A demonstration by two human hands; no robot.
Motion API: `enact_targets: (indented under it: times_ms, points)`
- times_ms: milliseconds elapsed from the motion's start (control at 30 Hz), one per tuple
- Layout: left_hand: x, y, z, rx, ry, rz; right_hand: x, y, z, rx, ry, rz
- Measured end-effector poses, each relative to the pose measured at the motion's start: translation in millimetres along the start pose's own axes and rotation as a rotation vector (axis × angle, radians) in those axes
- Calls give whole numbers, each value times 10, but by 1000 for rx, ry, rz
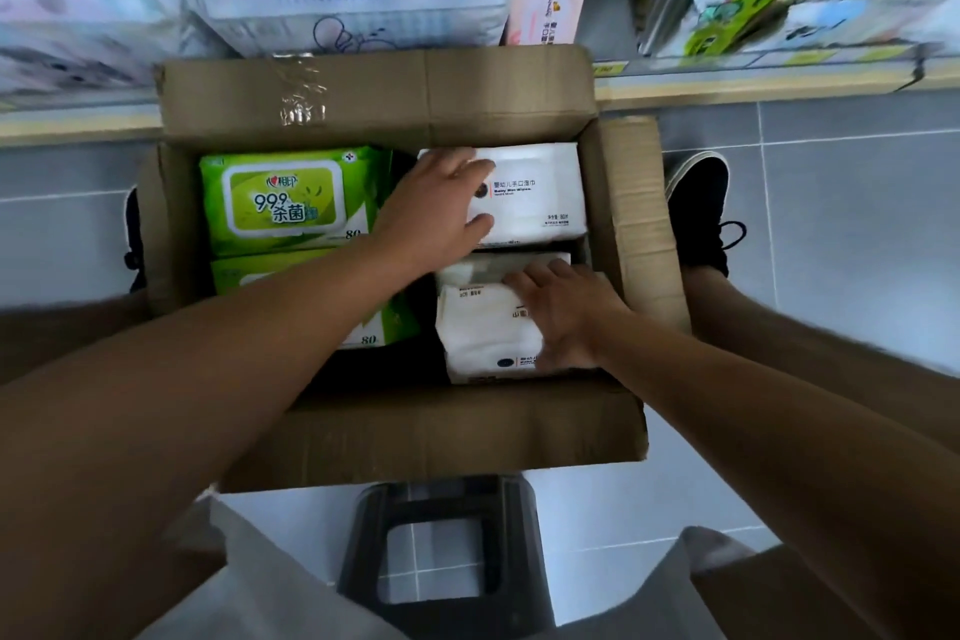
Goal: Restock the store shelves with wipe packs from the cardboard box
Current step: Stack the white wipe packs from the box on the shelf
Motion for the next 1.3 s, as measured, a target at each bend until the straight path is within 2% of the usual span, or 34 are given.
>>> enact_targets:
  times_ms: [100,233,333,533,667,733,867,1000,1133,1300]
  points:
    - [-187,-39,-94,-95,-105,42,132,-13,-58,18,79,41]
    - [-265,-39,-89,-189,-155,190,231,-26,-159,26,153,46]
    - [-233,-21,-102,-226,-214,207,257,-33,-221,36,224,49]
    - [-51,-23,-195,202,-209,142,262,-2,-265,-4,276,30]
    - [-83,56,-316,-30,-391,207,259,-5,-274,15,274,23]
    - [-94,102,-344,-123,-426,198,256,-7,-279,19,302,20]
    - [-44,146,-264,-72,-375,191,273,-21,-263,-3,335,24]
    - [94,166,-33,-60,-243,200,386,-61,-187,-37,404,2]
    - [242,134,427,15,-95,244,570,-146,-37,-56,473,-50]
    - [464,157,1146,109,53,204,835,-240,156,-135,553,-144]
Point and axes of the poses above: each hand's wrist, its own x-axis away from the middle knuckle, its own z-axis out of the back of the hand, y = z × x, the point moved 4 cm from there along -x, towards the middle knuckle, and after that the axes turned 1 degree about z, right-handed, at the moved point
